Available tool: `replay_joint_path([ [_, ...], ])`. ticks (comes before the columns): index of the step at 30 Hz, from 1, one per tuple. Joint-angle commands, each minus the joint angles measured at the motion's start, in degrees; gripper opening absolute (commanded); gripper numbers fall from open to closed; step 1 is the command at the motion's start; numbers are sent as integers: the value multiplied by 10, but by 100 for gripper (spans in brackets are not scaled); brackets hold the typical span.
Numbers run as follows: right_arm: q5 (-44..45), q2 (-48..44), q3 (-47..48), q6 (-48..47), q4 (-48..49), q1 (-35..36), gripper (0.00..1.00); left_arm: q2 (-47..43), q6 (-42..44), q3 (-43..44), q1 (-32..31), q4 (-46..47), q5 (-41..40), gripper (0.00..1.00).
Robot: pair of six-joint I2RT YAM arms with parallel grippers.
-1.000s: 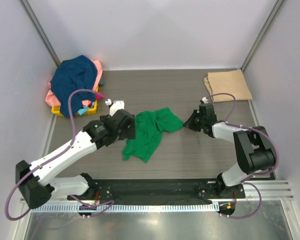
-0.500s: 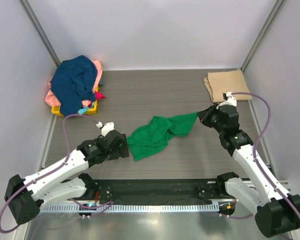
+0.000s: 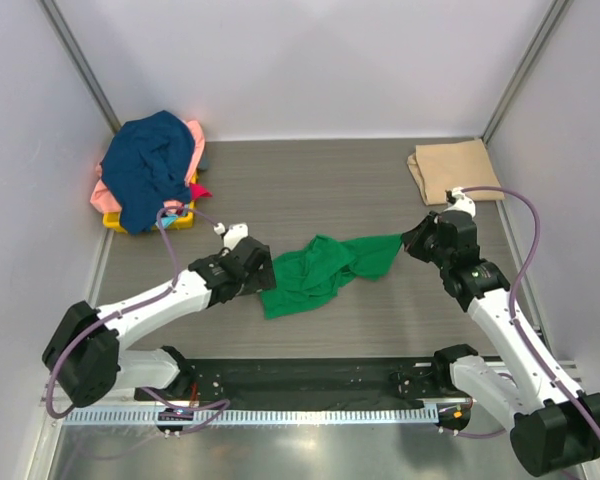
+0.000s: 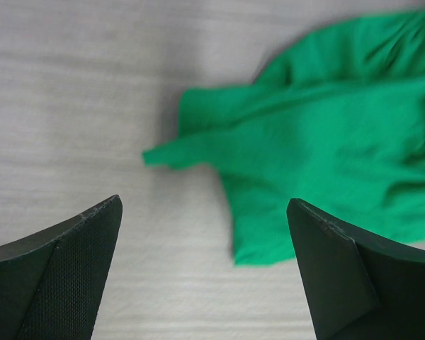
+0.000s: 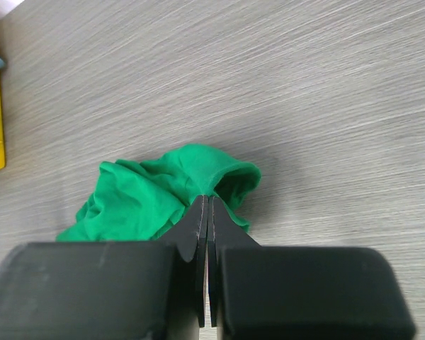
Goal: Fold and stack the t-shirts
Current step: Flatten the tshirt out
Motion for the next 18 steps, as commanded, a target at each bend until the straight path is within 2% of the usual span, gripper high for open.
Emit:
replay_joint_path([
  [1, 16, 4, 32, -15, 3, -3, 1, 27, 15, 36, 25, 55, -12, 99],
  [5, 14, 11, 33, -18, 3, -4, 1, 68, 36, 25, 61, 115, 30, 85],
  [8, 14, 16, 34, -23, 3, -4, 1, 86, 49, 18, 92, 136, 71, 82],
  [13, 17, 24, 37, -31, 3, -7, 1, 102, 46, 10, 101, 151, 112, 78],
  [17, 16, 33, 40, -33, 3, -9, 1, 103, 27, -4, 102, 161, 133, 62],
  [18, 16, 36, 41, -33, 3, -9, 1, 101, 19, -6, 102, 163, 140, 61],
])
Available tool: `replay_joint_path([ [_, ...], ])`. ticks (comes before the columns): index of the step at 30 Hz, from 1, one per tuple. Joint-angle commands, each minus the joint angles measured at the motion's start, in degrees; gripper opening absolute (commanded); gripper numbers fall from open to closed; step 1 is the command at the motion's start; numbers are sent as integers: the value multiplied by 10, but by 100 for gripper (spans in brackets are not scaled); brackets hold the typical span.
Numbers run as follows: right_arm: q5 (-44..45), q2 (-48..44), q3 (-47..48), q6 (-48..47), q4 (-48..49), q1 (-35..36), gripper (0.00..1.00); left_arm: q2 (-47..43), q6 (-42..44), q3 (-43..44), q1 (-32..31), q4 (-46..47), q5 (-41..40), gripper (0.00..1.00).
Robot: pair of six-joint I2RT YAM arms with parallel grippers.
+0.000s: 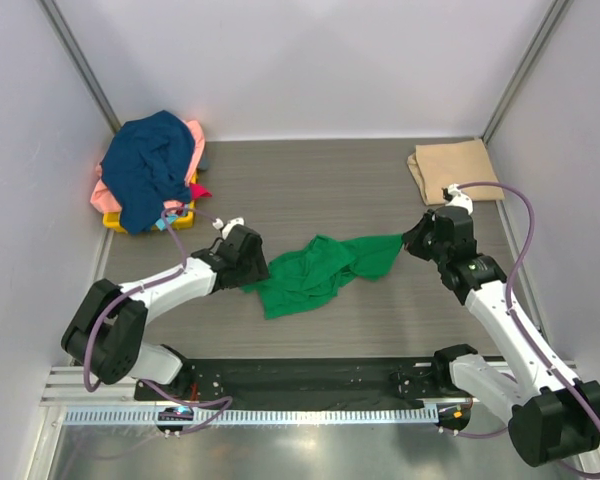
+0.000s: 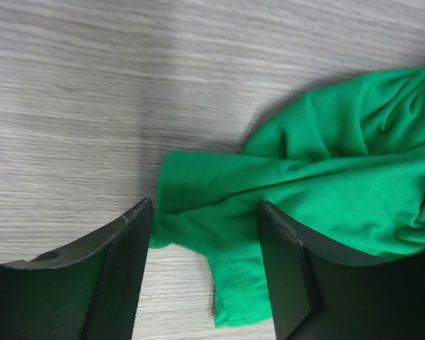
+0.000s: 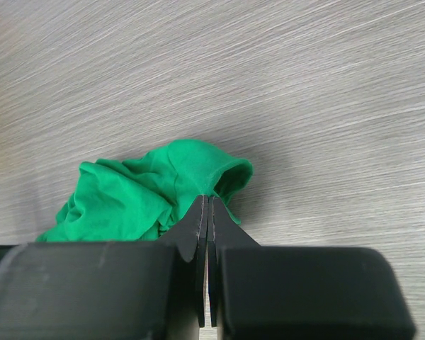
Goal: Fold and stack the t-shirts
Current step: Flatten the tshirt out
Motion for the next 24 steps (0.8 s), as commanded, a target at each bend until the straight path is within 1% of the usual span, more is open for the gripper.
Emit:
replay_joint_path([
  [1, 8, 6, 29, -11, 12, -3, 1, -7, -20, -11, 1, 37, 38, 59],
  [2, 7, 7, 30, -10, 13, -4, 1, -9, -27, -18, 1, 43, 49, 53],
  [4, 8, 8, 29, -10, 12, -3, 1, -18, -30, -25, 1, 50, 52, 45],
  [5, 9, 6, 28, -10, 12, -3, 1, -21, -31, -28, 1, 51, 50, 33],
  [6, 9, 7, 28, -11, 12, -3, 1, -22, -30, -30, 1, 52, 49, 26],
  [7, 9, 7, 28, -9, 13, -3, 1, -22, -28, -29, 1, 51, 48, 17],
  [8, 8, 7, 27, -9, 13, -3, 1, -24, -28, -28, 1, 51, 49, 0],
  [10, 7, 6, 27, -7, 12, -3, 1, -27, -20, -22, 0, 49, 54, 0],
  [12, 9, 4, 30, -7, 12, -4, 1, -49, -14, -9, 1, 25, 44, 0],
  [13, 10, 3, 35, -9, 6, -4, 1, -60, -12, 12, 1, 8, 35, 0],
  [14, 10, 0, 51, -9, 1, -6, 1, -73, -4, 27, 1, -37, 22, 0],
  [15, 13, -2, 62, -12, -5, -6, 1, -108, 2, 44, 1, -61, 2, 0],
  [16, 17, -5, 90, -17, -22, -6, 1, -126, 8, 84, 1, -110, -11, 0],
  [18, 26, -8, 126, -24, -41, -7, 1, -178, 26, 129, 2, -160, -36, 0],
  [19, 34, -11, 146, -30, -64, -7, 1, -195, 31, 157, 2, -205, -60, 0],
  [20, 39, -12, 187, -36, -75, -7, 1, -208, 44, 206, 2, -227, -68, 0],
  [21, 43, -14, 209, -37, -86, -8, 1, -219, 49, 234, 2, -246, -78, 0],
  [22, 49, -15, 252, -39, -108, -6, 1, -238, 53, 259, 2, -283, -92, 0],
  [23, 51, -18, 273, -41, -118, -8, 1, -244, 57, 308, 2, -300, -98, 0],
  [24, 54, -21, 295, -42, -130, -8, 1, -251, 63, 332, 2, -317, -102, 0],
])
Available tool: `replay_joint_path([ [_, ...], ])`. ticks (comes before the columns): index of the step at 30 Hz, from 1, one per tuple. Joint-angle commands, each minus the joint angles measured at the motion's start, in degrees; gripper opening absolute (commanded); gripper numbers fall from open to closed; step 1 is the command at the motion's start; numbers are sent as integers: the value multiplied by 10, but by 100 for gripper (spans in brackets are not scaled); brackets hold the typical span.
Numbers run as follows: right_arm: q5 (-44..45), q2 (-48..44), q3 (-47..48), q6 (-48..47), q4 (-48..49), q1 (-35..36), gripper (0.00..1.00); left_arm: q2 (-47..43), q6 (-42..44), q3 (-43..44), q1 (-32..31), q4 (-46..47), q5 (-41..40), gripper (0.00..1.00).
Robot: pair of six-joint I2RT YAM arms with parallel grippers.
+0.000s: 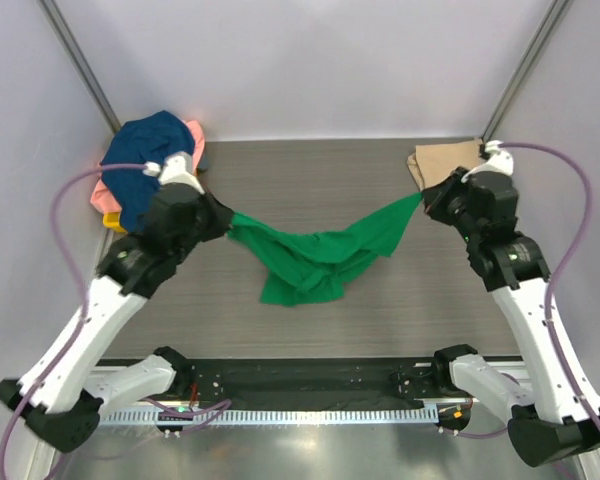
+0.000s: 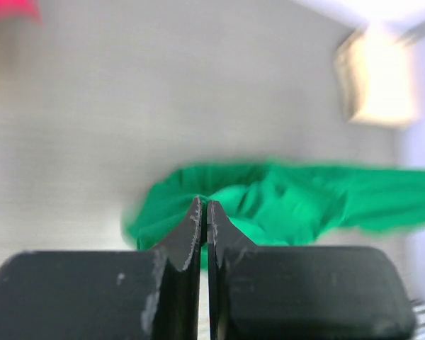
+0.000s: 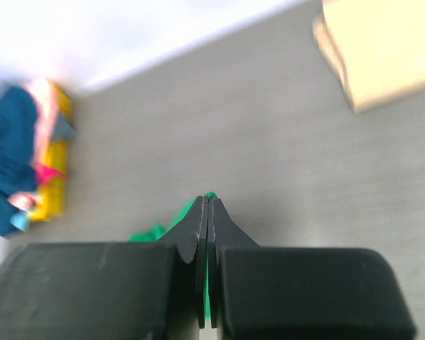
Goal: Fold and stack the t-shirts
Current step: Flatten the tshirt out
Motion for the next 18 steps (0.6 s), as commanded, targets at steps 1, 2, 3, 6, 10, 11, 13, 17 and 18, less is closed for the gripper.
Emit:
replay_joint_path([
  [1, 31, -30, 123, -19, -48, -2, 1, -45, 36, 98, 1, -133, -63, 0],
  [2, 35, -34, 146, -20, -59, -3, 1, -51, 38, 144, 2, -147, -68, 0],
  [3, 38, -34, 168, -21, -70, -3, 1, -54, 44, 165, 2, -159, -70, 0],
  [6, 49, -35, 259, -24, -113, -2, 1, -67, 51, 252, 2, -206, -89, 0],
  [10, 58, -33, 386, -20, -180, -3, 1, -78, 70, 327, 2, -247, -94, 0],
  [11, 57, -34, 405, -20, -191, -3, 1, -85, 73, 341, 2, -250, -90, 0],
  [13, 59, -36, 457, -14, -221, -3, 1, -88, 85, 378, 2, -253, -77, 0],
  [17, 59, -32, 543, -9, -268, -3, 1, -86, 110, 431, 2, -256, -38, 0],
  [18, 56, -33, 555, -12, -272, -3, 1, -87, 115, 437, 2, -253, -28, 0],
])
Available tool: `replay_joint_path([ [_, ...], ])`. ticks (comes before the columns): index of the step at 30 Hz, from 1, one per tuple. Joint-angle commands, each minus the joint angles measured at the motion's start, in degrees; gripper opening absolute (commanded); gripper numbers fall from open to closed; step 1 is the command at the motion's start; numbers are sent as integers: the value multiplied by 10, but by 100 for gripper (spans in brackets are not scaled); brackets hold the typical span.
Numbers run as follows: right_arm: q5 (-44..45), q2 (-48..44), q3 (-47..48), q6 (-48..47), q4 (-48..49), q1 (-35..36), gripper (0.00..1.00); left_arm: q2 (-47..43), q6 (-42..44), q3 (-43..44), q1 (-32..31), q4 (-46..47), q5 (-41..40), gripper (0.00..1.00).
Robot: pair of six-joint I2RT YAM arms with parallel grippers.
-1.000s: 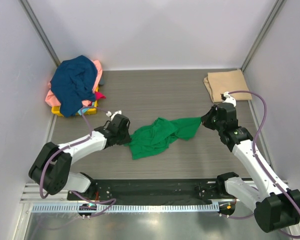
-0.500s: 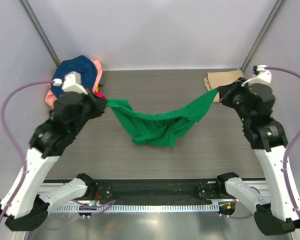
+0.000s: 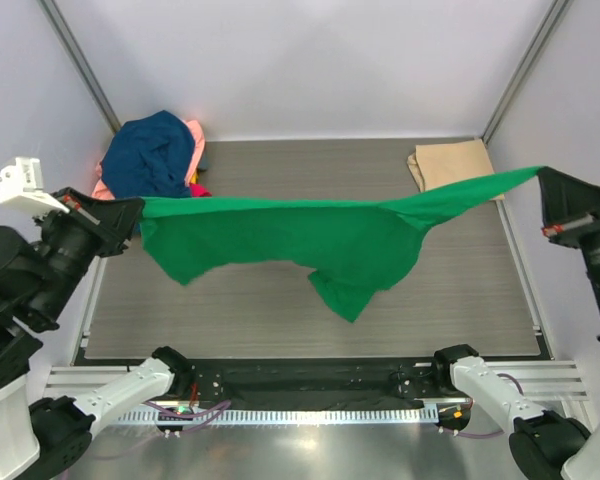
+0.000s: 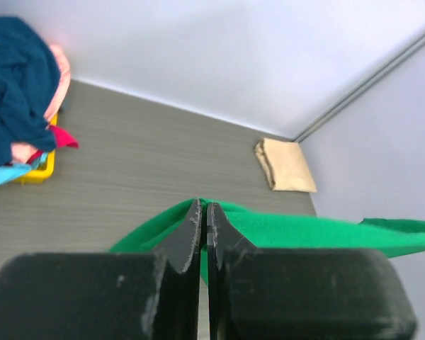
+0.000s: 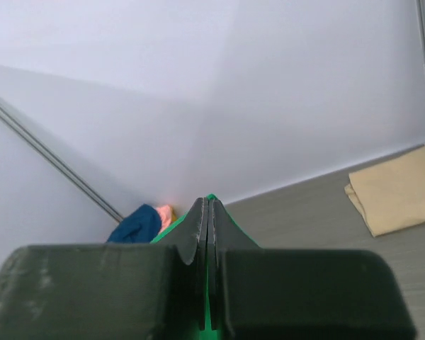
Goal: Fold and stack the t-shirts
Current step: Flatten the tshirt out
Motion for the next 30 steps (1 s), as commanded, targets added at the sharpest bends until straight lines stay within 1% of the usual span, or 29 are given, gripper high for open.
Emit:
replay_joint_path([
  [1, 8, 4, 62, -5, -47, -3, 1, -2, 41, 37, 2, 0, 39, 0],
  [3, 5, 5, 88, -9, -56, -3, 1, -9, 51, 41, 2, 13, 61, 0],
  [6, 1, 20, 150, -15, -84, -2, 1, -16, 59, 54, 2, 33, 91, 0],
  [7, -1, 26, 184, -16, -90, -2, 1, -10, 62, 61, 2, 33, 99, 0],
  [10, -6, 61, 229, -20, -110, -2, 1, 16, 83, 87, 2, 32, 118, 0],
  [13, 7, 116, 231, -31, -109, -2, 1, 43, 99, 89, 2, 28, 64, 0],
  [15, 27, 154, 229, -41, -109, -2, 1, 88, 108, 94, 2, 22, 19, 0],
  [16, 36, 197, 215, -43, -106, -2, 1, 105, 107, 99, 2, 19, 7, 0],
  [17, 50, 219, 205, -47, -103, -2, 1, 153, 106, 106, 2, 13, 1, 0],
  [19, 90, 269, 168, -51, -93, -3, 1, 210, 106, 125, 3, -22, -24, 0],
  [20, 101, 316, 148, -54, -83, -2, 1, 237, 103, 125, 23, -34, -24, 0],
  [21, 116, 339, 124, -55, -69, -2, 1, 288, 101, 111, 46, -36, -3, 0],
  [22, 141, 363, 85, -53, -40, -3, 1, 308, 98, 77, 70, -26, 47, 0],
  [23, 146, 426, 76, -50, -31, -10, 1, 329, 93, 52, 110, -16, 61, 0],
  [24, 149, 457, 72, -48, -17, -12, 1, 373, 94, 31, 127, 13, 67, 0],
  [25, 135, 500, 91, -48, -16, -13, 1, 397, 95, 16, 142, 23, 71, 0],
  [26, 123, 569, 107, -52, -16, -14, 1, 424, 99, -5, 165, 31, 63, 2],
  [27, 113, 609, 127, -56, -16, -14, 1, 470, 103, -9, 173, 48, 56, 19],
  [28, 87, 641, 175, -61, -23, -14, 31, 498, 105, -7, 180, 50, 49, 28],
  [29, 84, 695, 200, -67, -31, -15, 50, 519, 105, 9, 189, 46, 44, 37],
  [30, 81, 713, 230, -70, -44, -14, 63, 555, 103, 23, 191, 33, 41, 61],
])
